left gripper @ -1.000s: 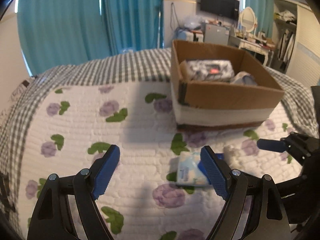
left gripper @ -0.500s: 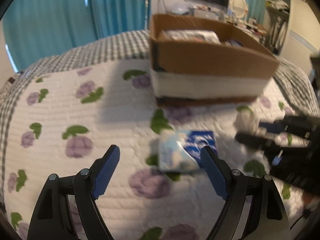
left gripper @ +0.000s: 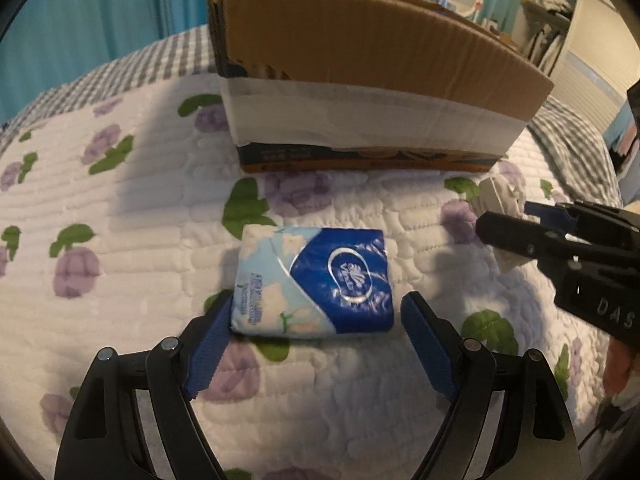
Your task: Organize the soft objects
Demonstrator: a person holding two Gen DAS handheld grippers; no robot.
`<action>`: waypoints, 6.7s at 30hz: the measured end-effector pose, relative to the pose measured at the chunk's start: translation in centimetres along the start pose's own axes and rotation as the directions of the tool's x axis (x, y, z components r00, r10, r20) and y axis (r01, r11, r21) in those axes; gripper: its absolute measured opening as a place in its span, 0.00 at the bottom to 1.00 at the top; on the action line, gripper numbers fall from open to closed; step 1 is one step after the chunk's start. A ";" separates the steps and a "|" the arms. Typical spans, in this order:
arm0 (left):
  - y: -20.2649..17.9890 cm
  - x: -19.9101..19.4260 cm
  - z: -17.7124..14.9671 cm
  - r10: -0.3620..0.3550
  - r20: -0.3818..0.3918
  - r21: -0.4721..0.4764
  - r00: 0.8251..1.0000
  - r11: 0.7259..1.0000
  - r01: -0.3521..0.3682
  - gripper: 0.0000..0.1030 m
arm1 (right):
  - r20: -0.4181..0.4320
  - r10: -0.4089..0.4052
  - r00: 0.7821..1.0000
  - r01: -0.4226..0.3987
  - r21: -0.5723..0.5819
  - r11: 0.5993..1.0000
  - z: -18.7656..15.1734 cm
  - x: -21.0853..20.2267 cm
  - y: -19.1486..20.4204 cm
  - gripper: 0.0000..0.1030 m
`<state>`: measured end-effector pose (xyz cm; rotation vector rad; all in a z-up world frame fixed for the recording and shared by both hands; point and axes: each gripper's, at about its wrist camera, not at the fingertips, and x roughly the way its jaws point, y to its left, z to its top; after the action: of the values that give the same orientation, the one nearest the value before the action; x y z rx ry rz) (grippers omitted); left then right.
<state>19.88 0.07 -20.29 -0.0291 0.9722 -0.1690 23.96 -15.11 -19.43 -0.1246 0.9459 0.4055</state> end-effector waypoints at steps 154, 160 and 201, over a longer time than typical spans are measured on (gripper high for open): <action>-4.3 -18.0 2.6 0.322 0.645 -0.128 0.693 0.940 -0.317 0.79 | 0.576 -0.241 0.781 0.190 0.148 0.970 1.6 -16.4 0.7 1.00; -3.2 -17.4 2.0 0.320 0.624 -0.149 0.713 0.944 -0.293 0.79 | 0.588 -0.249 0.770 0.190 0.161 0.968 0.9 -16.3 0.6 1.00; -2.2 -16.5 1.9 0.280 0.604 -0.143 0.746 0.959 -0.244 0.79 | 0.587 -0.248 0.771 0.177 0.177 0.968 0.6 -16.1 0.7 1.00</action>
<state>12.03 0.36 -5.52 0.0035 0.3049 0.1310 15.83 -18.91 -5.98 0.0063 0.3048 0.1561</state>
